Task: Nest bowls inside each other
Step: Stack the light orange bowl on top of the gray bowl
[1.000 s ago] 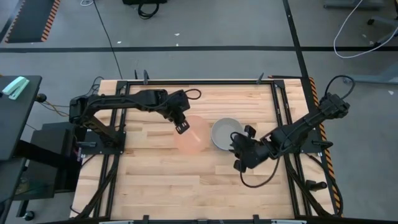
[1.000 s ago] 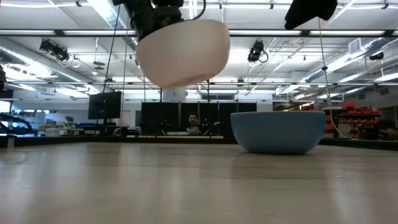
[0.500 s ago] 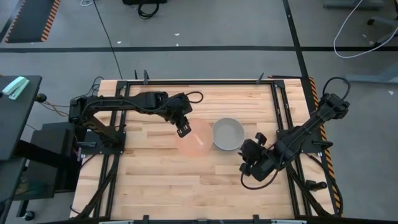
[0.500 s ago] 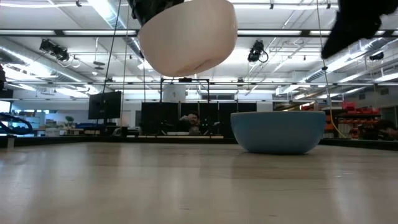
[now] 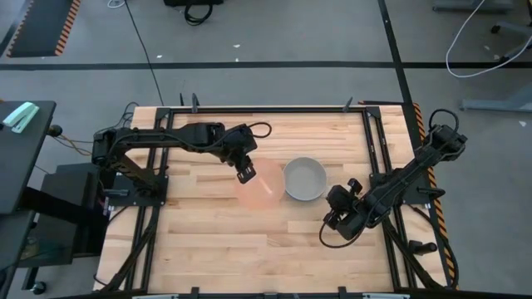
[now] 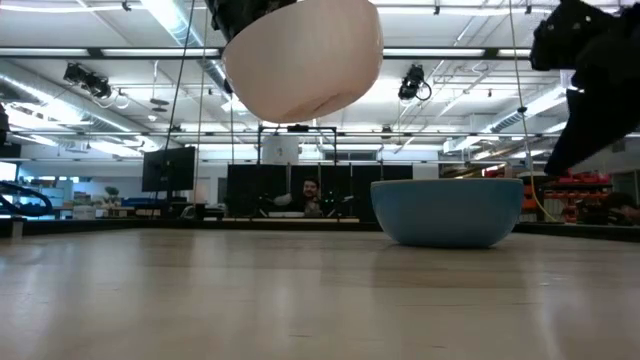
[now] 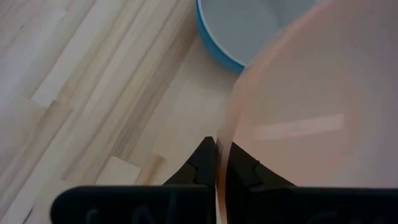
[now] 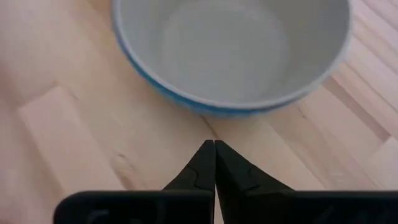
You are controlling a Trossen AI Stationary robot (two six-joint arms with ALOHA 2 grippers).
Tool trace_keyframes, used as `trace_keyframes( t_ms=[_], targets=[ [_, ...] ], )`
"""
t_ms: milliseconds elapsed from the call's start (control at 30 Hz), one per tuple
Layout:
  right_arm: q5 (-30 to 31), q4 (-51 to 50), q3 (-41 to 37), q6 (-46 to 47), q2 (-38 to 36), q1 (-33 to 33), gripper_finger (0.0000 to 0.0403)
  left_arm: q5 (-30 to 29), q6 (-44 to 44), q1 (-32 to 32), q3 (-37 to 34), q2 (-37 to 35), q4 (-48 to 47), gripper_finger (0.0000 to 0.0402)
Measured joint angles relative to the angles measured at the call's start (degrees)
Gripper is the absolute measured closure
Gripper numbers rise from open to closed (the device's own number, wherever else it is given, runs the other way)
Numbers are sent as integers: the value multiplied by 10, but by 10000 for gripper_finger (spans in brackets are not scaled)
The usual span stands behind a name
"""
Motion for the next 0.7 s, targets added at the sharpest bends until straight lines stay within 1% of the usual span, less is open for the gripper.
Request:
trace_keyframes(
  t_ms=[233,400,500,700],
  targets=[
    [4,-10,-48,47,0,-10,400,0,0,-4,0,0,0,391],
    [4,1,-91,69,0,-50,400,0,0,-3,0,0,0,391],
    [5,43,-107,33,0,-89,401,0,0,-3,0,0,0,391],
    [6,145,-112,-93,0,-170,402,0,0,-3,0,0,-1,391]
  ],
)
